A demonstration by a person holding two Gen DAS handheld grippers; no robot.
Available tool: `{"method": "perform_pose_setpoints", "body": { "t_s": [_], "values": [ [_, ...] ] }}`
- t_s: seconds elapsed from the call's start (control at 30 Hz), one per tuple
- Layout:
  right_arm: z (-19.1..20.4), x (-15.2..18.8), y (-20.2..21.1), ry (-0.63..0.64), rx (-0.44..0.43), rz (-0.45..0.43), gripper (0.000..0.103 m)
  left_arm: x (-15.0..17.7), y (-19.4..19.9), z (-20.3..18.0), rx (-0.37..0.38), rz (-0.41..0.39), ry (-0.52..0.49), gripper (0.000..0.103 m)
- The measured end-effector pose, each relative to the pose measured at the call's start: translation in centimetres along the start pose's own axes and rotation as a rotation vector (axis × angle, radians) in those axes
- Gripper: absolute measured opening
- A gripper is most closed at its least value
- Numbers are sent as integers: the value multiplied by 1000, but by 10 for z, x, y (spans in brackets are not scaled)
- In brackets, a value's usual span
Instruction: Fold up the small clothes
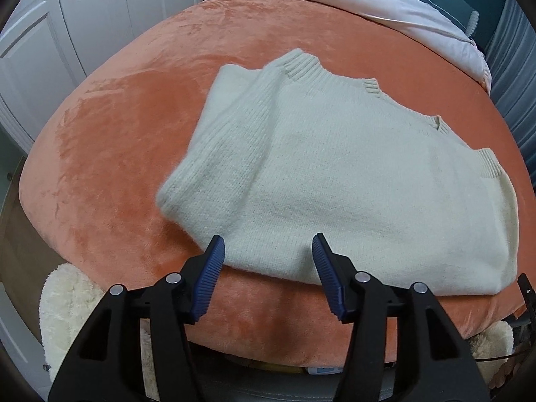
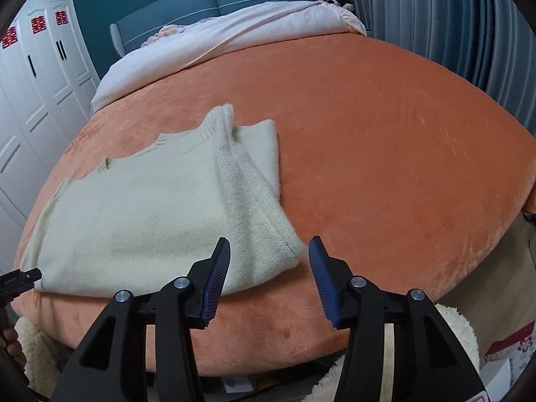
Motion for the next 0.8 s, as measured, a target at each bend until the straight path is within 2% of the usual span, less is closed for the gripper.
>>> {"method": "perform_pose_setpoints", "body": {
  "t_s": [0.1,0.13,0.2,0.23,0.37,0.43,0.47,0.5,0.53,0.57,0.6,0.7,0.8],
  "values": [
    [1,-3,-7,-2,-13,14,49,-2,5,0,3,-7,8,53],
    [2,-3,-8,3,-17,15,52,-3,8,1,0,-14,10,55],
    [7,-6,-14,23,-33,28,56,-8,14,5,-4,-41,24,66],
    [10,-8,-17,34,-41,36,56,-12,18,9,6,-61,39,68],
    [22,-13,-23,72,-56,42,58,-32,20,30,56,-108,126,92],
    [28,-14,-30,82,-74,54,59,-38,4,38,86,-64,163,91],
    [30,-15,-33,87,-79,61,54,-39,-4,41,108,-37,180,81],
    [33,-15,-36,91,-91,71,45,-39,-10,42,132,-11,191,59],
    [35,-16,-38,91,-103,84,12,-40,-12,42,139,9,191,47],
    [38,-18,-38,86,-105,95,6,-41,-10,42,161,20,190,22],
    [38,-22,-33,70,-128,89,6,-42,-6,45,184,27,202,15],
    [31,-41,5,16,-202,11,4,-45,25,59,265,4,242,13],
    [17,-46,35,5,-197,-31,0,-37,38,66,257,15,220,13]
  ]
}}
Point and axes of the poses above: each gripper's, at about its wrist camera, not at the fingertips, and y roughly against the way its jaws point, z to its left, x to its underside, the point moved 3 cm from there along -y, roughly the way its jaws point, and after that the axes turned 7 degrees about y, right-handed, at the moved point
